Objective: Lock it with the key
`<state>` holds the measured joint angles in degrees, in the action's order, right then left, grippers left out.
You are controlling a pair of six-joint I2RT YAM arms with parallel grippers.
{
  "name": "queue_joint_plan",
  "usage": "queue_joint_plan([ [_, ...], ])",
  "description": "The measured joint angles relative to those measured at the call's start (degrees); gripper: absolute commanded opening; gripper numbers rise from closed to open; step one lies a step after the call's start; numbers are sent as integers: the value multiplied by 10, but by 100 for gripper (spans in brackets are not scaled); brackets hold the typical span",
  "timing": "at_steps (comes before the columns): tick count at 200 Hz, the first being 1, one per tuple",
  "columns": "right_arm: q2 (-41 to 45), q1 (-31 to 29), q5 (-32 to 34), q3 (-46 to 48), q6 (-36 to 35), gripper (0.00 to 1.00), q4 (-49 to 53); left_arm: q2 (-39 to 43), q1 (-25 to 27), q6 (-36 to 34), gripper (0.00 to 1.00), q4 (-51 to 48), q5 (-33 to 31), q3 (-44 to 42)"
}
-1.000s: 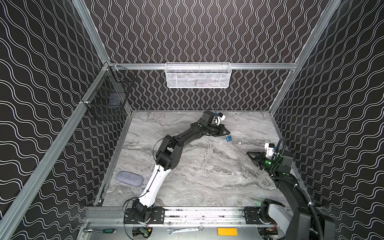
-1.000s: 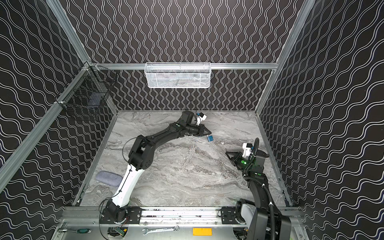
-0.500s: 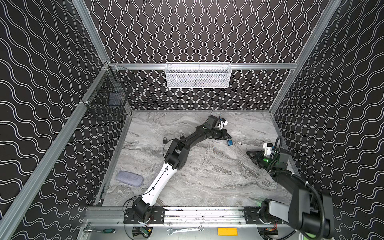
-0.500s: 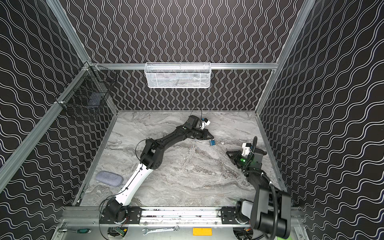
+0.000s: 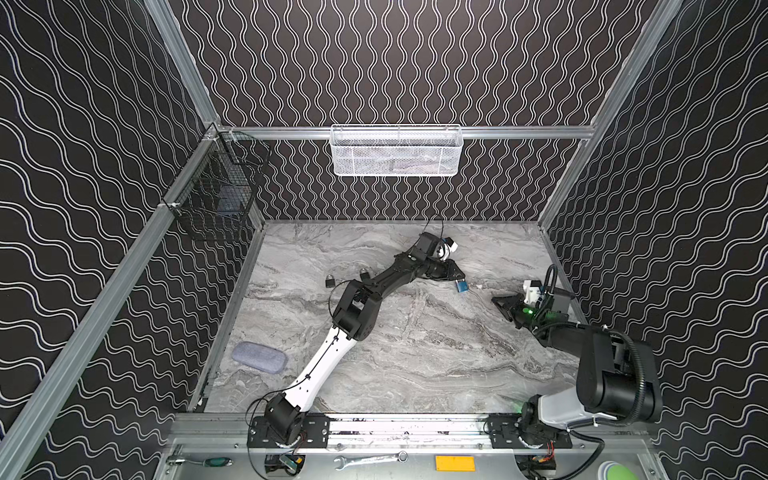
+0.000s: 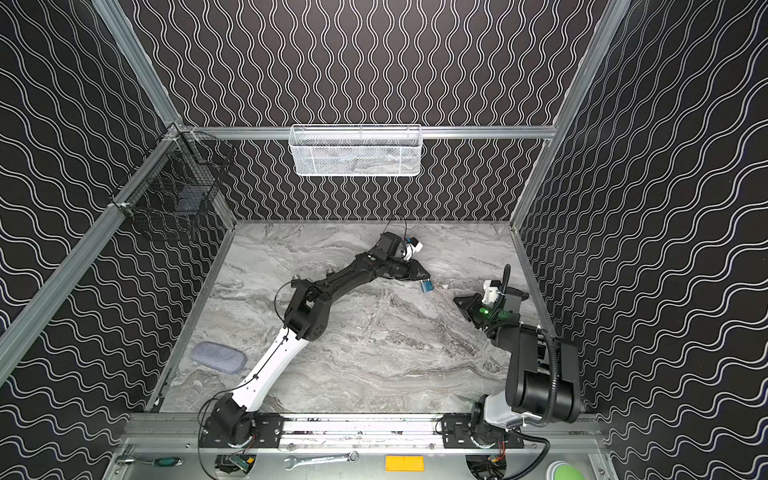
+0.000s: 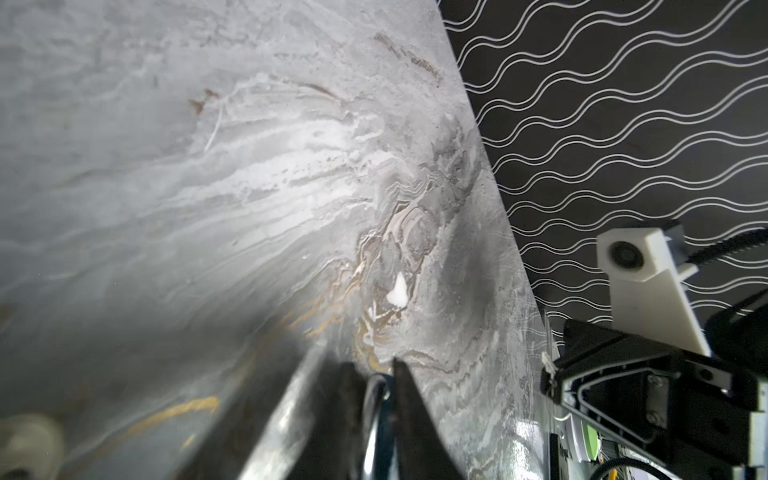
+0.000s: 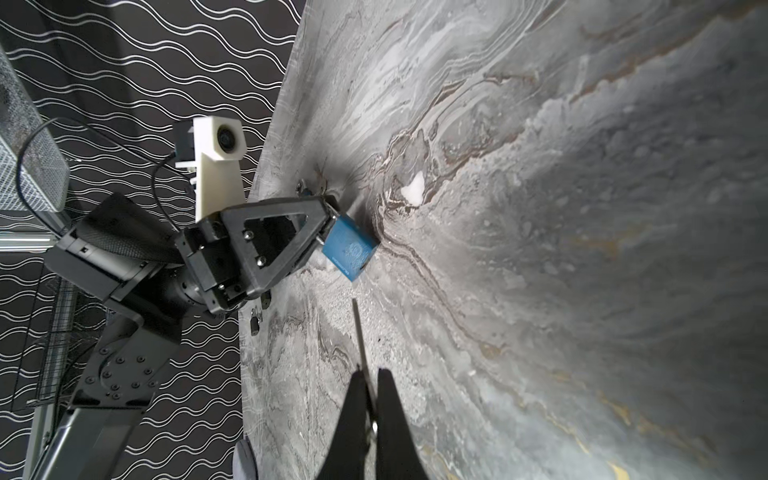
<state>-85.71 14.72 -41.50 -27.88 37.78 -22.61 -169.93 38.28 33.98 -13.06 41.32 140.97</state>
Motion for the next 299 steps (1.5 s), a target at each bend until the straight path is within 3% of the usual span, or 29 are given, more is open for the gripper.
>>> queue_joint_plan([
  [39, -3, 0, 4, -5, -4, 0, -1, -2, 0, 0, 47, -5, -15, 10],
  [104, -7, 0, 4, -23, -8, 0, -1, -2, 0, 2, 57, -2, -23, 23],
  [129, -14, -4, 4, -37, -11, 0, 2, 1, 0, 4, 66, 3, -23, 18],
  [171, -31, -29, 10, -74, -39, 0, 37, 41, 0, 4, 68, 5, -19, -1],
  [207, -65, -54, 36, -116, -57, 0, 70, 90, -5, -1, 79, 8, -22, -14],
  [253, -120, -89, 75, -186, -75, 0, 113, 198, -24, -25, 89, 10, -49, -125],
  [266, -141, -94, 82, -206, -79, 0, 123, 239, -33, -28, 98, 18, -52, -172],
  [299, -186, -102, 102, -251, -85, 0, 152, 357, -71, -24, 99, 70, -60, -332],
])
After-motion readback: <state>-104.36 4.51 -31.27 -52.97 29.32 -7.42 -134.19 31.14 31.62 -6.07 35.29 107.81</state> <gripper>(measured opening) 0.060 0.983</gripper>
